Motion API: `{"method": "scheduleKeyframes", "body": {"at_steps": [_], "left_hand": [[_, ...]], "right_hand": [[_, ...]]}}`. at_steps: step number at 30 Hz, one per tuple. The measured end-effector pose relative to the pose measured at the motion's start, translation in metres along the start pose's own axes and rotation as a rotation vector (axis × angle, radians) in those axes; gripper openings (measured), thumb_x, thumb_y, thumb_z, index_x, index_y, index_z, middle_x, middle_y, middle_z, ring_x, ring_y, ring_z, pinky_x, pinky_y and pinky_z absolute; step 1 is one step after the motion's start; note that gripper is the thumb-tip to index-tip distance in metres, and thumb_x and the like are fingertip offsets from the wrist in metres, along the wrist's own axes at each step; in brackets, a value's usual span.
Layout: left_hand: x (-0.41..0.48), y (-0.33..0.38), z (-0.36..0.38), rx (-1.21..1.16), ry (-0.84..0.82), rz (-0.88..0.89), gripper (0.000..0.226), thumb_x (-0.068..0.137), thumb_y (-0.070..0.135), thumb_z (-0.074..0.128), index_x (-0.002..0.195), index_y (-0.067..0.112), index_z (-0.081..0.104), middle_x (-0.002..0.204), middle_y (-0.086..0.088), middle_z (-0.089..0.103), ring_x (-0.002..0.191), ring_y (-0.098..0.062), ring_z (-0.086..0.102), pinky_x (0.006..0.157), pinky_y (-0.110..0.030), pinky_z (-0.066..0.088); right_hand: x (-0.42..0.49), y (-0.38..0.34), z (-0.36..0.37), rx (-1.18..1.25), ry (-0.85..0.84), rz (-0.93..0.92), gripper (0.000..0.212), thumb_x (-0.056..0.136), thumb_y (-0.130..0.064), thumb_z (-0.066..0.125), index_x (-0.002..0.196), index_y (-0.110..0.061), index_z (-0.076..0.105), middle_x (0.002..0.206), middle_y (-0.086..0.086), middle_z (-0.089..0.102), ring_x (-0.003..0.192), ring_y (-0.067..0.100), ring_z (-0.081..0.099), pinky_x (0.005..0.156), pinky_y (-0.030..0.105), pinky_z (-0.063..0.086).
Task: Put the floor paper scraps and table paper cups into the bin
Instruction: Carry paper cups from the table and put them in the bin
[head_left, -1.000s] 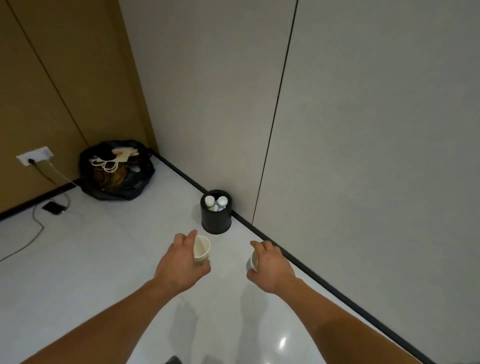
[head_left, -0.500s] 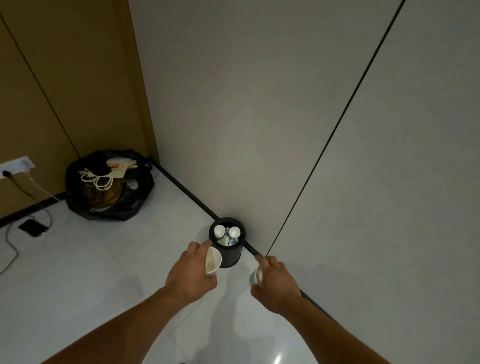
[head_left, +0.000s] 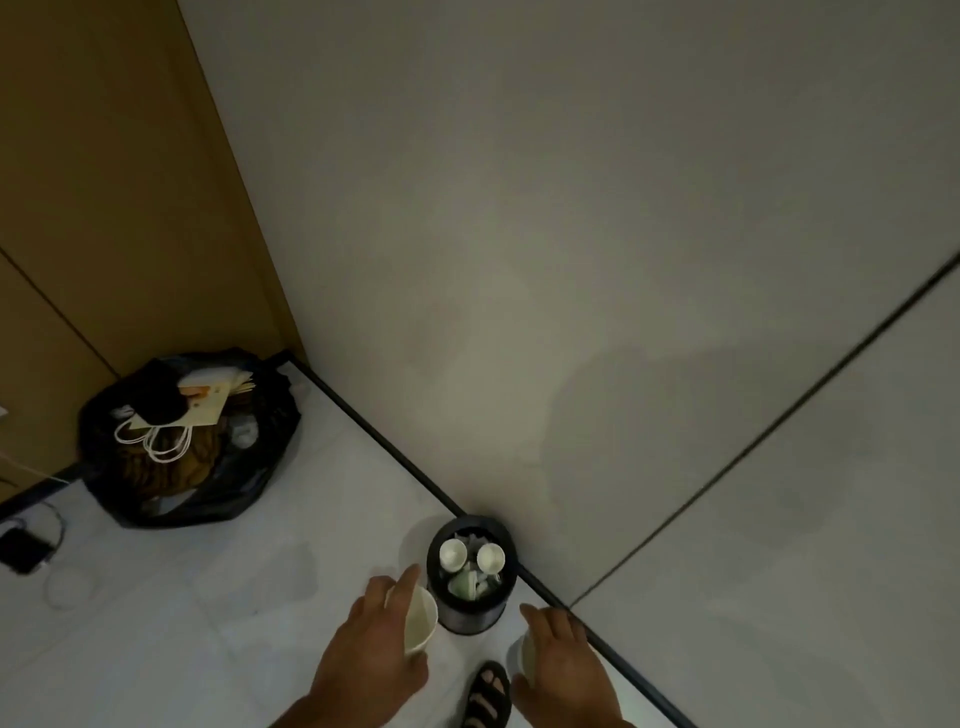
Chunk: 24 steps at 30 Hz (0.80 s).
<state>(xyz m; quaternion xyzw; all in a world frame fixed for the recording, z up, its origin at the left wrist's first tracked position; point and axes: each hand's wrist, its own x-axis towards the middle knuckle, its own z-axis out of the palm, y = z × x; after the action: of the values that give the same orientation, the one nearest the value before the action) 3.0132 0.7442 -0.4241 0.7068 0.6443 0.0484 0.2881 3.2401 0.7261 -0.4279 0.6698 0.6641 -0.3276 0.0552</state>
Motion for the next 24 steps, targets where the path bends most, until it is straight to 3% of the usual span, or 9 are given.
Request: {"method": "scheduleKeyframes", "body": {"at_steps": [8, 11, 15, 24], "left_hand": [[0.173, -0.029, 0.045, -0.007, -0.067, -0.052, 0.084, 0.077, 0.048, 0.059, 0.147, 0.036, 0.013, 0.137, 0.009, 0.028, 0.112, -0.008, 0.045, 0.090, -0.017, 0.045], [0.235, -0.045, 0.080, -0.012, -0.089, -0.025, 0.083, 0.080, 0.046, 0.062, 0.146, 0.033, 0.012, 0.136, 0.006, 0.030, 0.111, -0.011, 0.047, 0.087, -0.017, 0.046], [0.304, -0.081, 0.146, 0.014, -0.135, 0.052, 0.084, 0.081, 0.042, 0.065, 0.147, 0.028, 0.016, 0.139, 0.000, 0.032, 0.117, -0.017, 0.047, 0.089, -0.022, 0.044], [0.385, -0.167, 0.294, 0.125, -0.129, 0.192, 0.084, 0.077, 0.037, 0.070, 0.146, 0.016, 0.027, 0.138, -0.012, 0.038, 0.117, -0.030, 0.046, 0.087, -0.036, 0.046]], "right_hand": [[0.167, 0.033, 0.000, 0.004, -0.019, 0.059, 0.083, 0.083, -0.050, 0.055, 0.153, -0.035, 0.012, 0.151, -0.012, 0.023, 0.134, 0.013, 0.033, 0.105, 0.019, 0.031], [0.223, 0.051, 0.019, 0.022, -0.002, 0.063, 0.081, 0.085, -0.048, 0.056, 0.152, -0.031, 0.015, 0.148, -0.010, 0.027, 0.128, 0.011, 0.036, 0.103, 0.017, 0.033], [0.297, 0.069, 0.067, 0.078, 0.089, 0.033, 0.073, 0.087, -0.037, 0.064, 0.149, -0.020, 0.028, 0.141, -0.002, 0.039, 0.125, 0.015, 0.042, 0.101, 0.028, 0.045], [0.415, 0.125, 0.209, -0.064, 0.132, 0.034, 0.073, 0.086, -0.038, 0.067, 0.147, -0.016, 0.032, 0.140, 0.008, 0.042, 0.124, 0.027, 0.045, 0.095, 0.037, 0.050]]}}
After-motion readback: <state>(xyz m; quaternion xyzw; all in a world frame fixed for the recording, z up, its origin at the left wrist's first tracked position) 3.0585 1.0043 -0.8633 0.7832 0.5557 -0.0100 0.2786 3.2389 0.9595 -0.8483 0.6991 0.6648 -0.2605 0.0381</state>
